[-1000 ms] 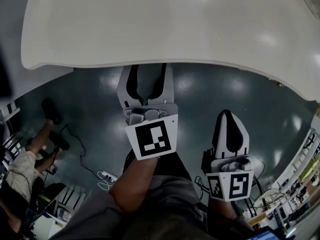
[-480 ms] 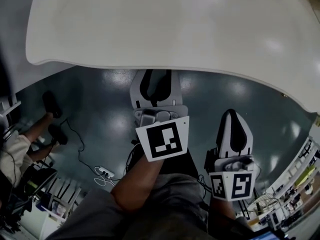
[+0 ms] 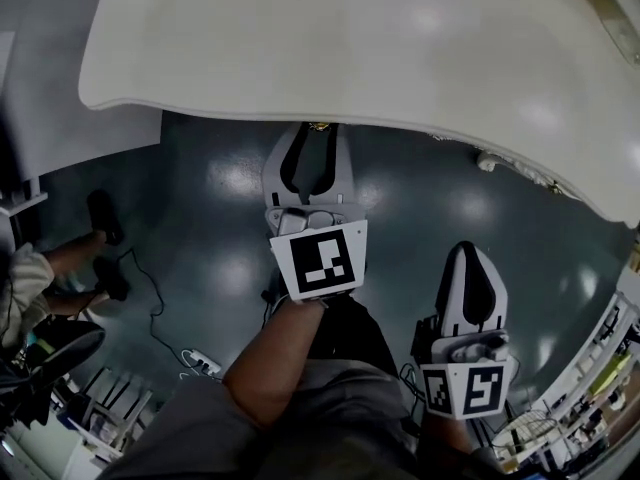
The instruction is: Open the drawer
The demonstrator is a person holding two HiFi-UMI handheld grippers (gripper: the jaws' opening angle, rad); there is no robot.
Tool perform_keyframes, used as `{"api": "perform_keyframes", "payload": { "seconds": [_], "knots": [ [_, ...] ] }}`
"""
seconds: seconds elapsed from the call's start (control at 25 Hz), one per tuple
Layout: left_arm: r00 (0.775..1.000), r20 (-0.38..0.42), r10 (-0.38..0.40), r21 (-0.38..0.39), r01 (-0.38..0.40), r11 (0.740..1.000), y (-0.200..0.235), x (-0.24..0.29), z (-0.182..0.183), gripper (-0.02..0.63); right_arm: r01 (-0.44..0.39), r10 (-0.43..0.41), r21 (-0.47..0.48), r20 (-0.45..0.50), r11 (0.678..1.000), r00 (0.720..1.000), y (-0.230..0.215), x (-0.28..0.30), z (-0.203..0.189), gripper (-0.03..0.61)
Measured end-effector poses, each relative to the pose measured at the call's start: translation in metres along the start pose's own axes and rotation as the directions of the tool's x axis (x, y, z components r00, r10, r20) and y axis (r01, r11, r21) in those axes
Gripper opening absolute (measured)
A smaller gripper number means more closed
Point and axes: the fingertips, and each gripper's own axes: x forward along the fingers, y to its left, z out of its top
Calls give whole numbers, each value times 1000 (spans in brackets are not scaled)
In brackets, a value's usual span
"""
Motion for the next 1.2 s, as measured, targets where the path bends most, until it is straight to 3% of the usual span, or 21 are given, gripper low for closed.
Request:
{"api": "perform_keyframes", "payload": {
  "seconds": [0.84, 1.2],
  "knots": [
    [1000, 3, 23, -35, -23, 999, 0, -46, -20, 135, -61, 62, -41, 27, 997, 998, 4, -18, 0, 14],
    [1000, -10, 25, 8, -25, 1000, -1, -77, -31, 135, -75, 78, -56, 46, 996, 996, 10, -43, -5, 14]
  ]
}}
